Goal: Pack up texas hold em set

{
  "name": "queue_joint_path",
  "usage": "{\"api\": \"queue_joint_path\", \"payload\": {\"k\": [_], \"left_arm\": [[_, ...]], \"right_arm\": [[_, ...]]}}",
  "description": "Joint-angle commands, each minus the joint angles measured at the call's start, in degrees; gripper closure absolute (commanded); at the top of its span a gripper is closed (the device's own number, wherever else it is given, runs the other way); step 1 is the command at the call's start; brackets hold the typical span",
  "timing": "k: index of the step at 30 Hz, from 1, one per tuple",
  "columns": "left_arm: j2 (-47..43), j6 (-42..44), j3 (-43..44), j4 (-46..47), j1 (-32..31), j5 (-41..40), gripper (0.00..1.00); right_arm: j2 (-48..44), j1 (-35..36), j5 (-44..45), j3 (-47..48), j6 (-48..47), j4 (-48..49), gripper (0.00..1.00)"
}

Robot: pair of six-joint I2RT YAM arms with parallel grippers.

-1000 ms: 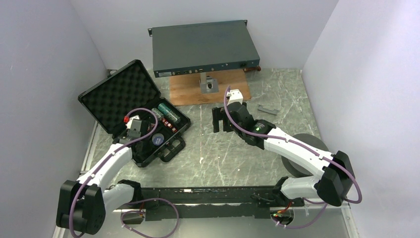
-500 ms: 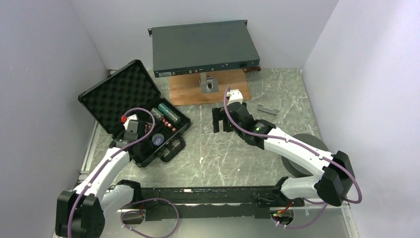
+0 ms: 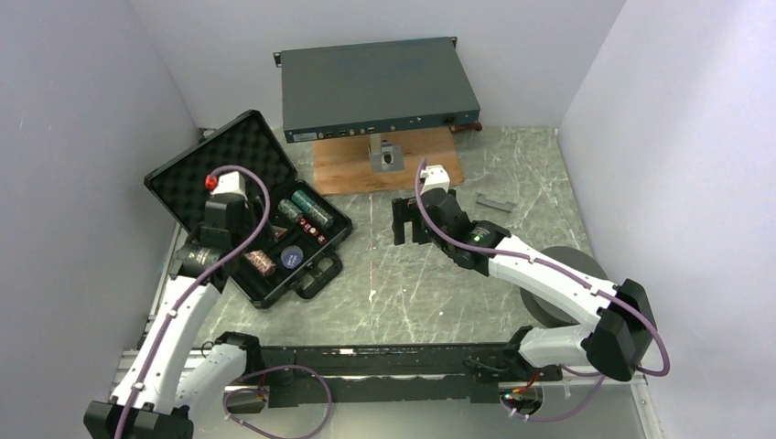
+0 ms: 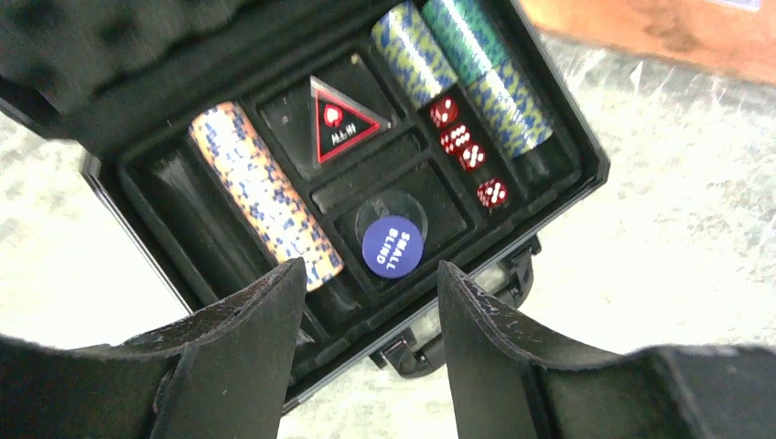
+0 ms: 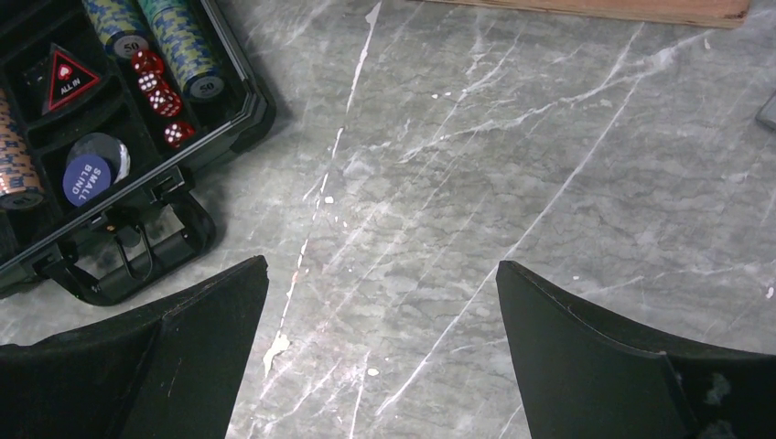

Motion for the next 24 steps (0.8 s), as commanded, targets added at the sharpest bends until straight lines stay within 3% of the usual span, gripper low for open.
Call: {"api": "queue_joint_path", "payload": {"k": [1,13,24], "left_arm": [[4.2,6.4,8.5,-3.8,2.1,1.6,0.40],[9.5,9.4,20.0,-3.8,10.2,4.0,0.37],[21.9,8.0,35.7,-2.2,25.0,13.4,0.37]], "right_arm": [[-2.5,0.1,0.6,-0.6,0.8,0.8,0.01],[-3.1,0.2,-0.5,-1.4,1.3,0.2,0.01],[-3.1,0.2,-1.8,-2.3,2.4,-0.1,0.01]]}}
